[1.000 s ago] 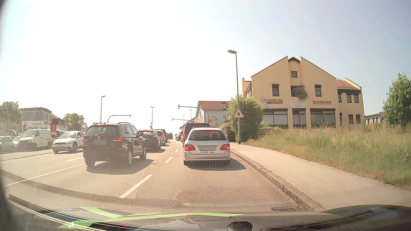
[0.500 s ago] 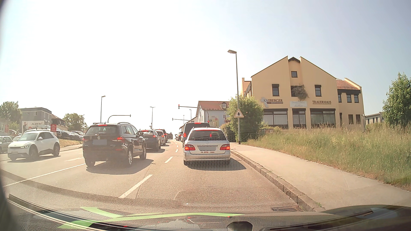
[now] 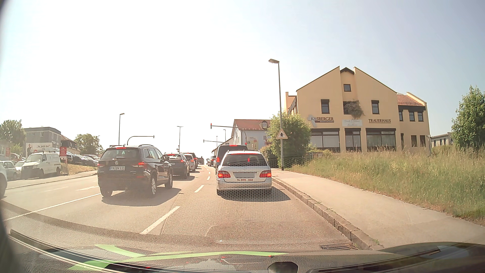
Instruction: Follow the waypoints while adhering to traffic rules and regulations
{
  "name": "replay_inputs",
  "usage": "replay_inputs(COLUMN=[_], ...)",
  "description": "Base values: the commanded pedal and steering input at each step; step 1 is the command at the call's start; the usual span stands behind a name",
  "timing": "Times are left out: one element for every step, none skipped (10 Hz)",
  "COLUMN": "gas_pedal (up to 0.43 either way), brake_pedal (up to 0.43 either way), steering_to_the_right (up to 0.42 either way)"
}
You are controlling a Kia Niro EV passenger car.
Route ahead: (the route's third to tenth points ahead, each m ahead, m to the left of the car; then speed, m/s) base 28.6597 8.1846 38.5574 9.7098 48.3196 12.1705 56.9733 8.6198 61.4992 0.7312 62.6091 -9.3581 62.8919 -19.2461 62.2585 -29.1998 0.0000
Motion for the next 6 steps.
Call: replay_inputs(gas_pedal=[0.000, 0.000, 0.000, 0.000, 0.000, 0.000], brake_pedal=[0.268, 0.268, 0.268, 0.268, 0.268, 0.268], steering_to_the_right=[-0.024, -0.025, -0.024, -0.024, -0.025, -0.025])
